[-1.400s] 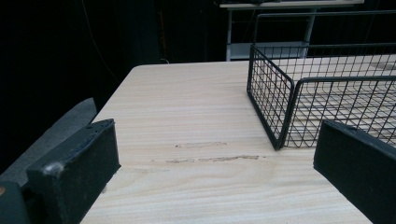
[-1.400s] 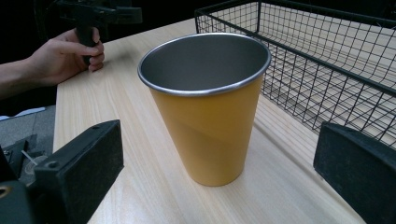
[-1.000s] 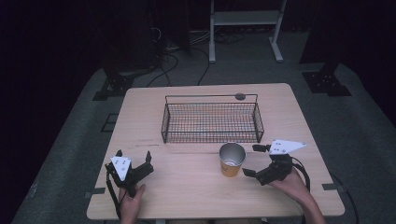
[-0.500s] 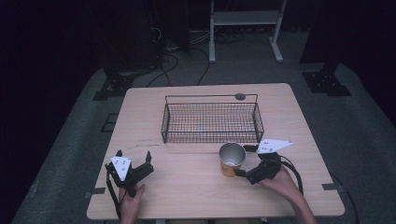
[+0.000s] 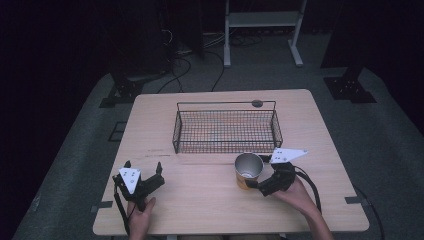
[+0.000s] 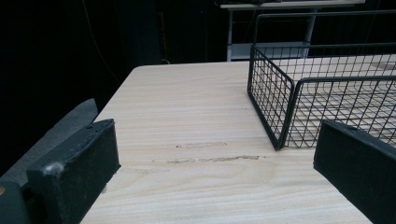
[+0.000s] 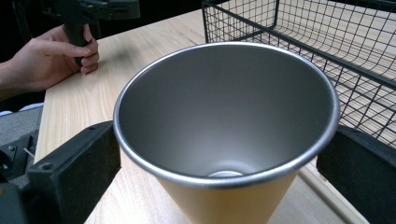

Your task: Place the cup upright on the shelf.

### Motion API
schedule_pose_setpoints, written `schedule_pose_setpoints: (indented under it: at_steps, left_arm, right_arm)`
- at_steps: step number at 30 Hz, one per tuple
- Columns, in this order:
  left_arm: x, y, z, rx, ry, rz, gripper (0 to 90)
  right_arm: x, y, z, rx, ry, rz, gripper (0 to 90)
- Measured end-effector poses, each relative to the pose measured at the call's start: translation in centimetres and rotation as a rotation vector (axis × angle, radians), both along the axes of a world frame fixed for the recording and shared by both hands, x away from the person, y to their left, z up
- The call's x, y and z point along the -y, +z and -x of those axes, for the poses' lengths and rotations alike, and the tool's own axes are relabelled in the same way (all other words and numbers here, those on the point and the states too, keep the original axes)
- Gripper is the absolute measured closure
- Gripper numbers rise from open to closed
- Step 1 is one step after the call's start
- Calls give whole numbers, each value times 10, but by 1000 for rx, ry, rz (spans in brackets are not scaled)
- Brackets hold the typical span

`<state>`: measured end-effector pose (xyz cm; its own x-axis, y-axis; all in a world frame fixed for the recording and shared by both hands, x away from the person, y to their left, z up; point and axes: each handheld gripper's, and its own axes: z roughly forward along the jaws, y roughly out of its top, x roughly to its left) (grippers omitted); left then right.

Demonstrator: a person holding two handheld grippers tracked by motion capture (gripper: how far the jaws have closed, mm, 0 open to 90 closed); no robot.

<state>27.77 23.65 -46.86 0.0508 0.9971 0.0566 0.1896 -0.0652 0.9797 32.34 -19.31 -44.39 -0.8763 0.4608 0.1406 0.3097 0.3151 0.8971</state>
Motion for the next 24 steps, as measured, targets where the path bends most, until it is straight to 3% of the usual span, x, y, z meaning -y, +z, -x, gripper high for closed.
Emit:
schedule_pose_setpoints:
  at_steps: [24]
  left_arm:
    - [0, 0, 0, 1, -1, -1, 0]
  right_arm:
    - [-11, -4, -7, -20, 12, -4, 0]
